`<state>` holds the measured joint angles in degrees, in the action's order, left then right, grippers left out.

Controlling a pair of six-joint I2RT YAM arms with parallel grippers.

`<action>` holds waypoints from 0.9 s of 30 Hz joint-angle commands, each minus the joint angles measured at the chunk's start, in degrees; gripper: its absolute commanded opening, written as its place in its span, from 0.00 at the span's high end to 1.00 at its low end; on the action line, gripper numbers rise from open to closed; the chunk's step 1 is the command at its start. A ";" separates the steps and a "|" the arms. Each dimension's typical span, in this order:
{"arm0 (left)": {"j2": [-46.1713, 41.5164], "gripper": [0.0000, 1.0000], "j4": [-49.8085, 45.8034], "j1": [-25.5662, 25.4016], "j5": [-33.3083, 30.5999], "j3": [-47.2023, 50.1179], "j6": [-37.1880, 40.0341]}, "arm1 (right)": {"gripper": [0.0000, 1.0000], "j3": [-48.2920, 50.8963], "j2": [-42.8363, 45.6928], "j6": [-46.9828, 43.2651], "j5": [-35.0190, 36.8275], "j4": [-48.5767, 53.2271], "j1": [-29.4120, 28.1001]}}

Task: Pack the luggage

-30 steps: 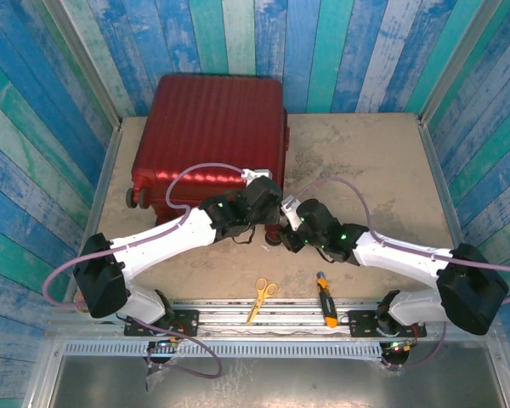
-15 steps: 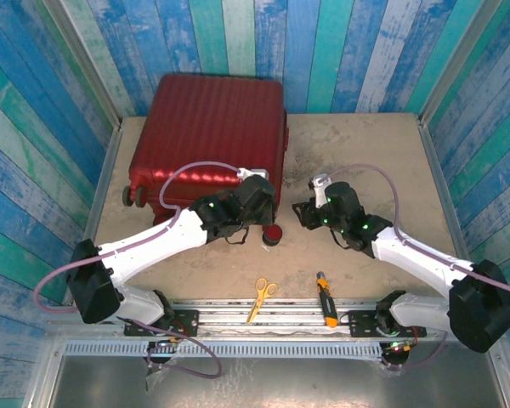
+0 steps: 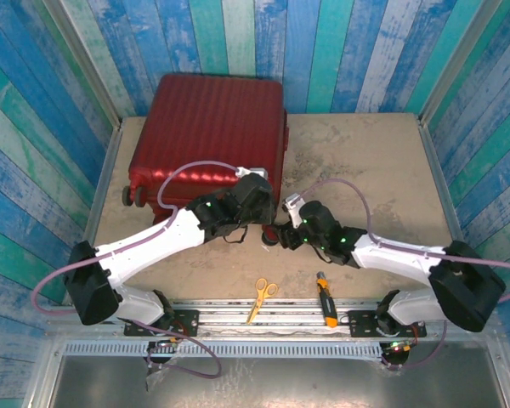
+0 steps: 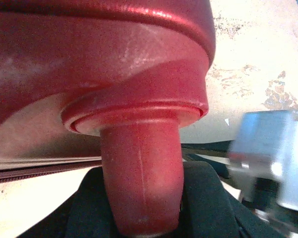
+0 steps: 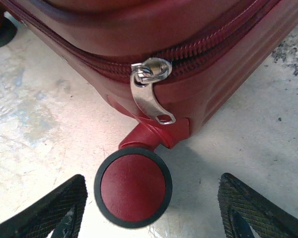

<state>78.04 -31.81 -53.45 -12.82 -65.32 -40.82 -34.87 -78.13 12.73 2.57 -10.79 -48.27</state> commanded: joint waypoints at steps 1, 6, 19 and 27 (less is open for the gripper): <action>-8.34 1.00 11.81 -0.51 2.80 -2.31 5.66 | 0.27 -3.77 -3.21 1.89 2.60 -3.07 -0.92; -8.52 1.00 11.95 -0.51 3.41 -2.35 5.66 | 0.32 -6.15 -5.97 6.27 7.52 -3.74 -1.13; -9.97 1.00 10.28 -0.51 2.01 -2.09 6.80 | 0.48 -4.39 6.57 10.58 8.23 9.56 13.54; -9.23 1.00 12.39 1.46 2.84 -2.00 6.98 | 0.31 -2.07 11.43 -1.69 -5.39 12.05 15.13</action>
<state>76.31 -32.45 -52.12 -11.62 -65.06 -40.29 -39.16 -67.00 16.36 4.84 0.03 -31.90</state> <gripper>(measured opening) 0.505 0.680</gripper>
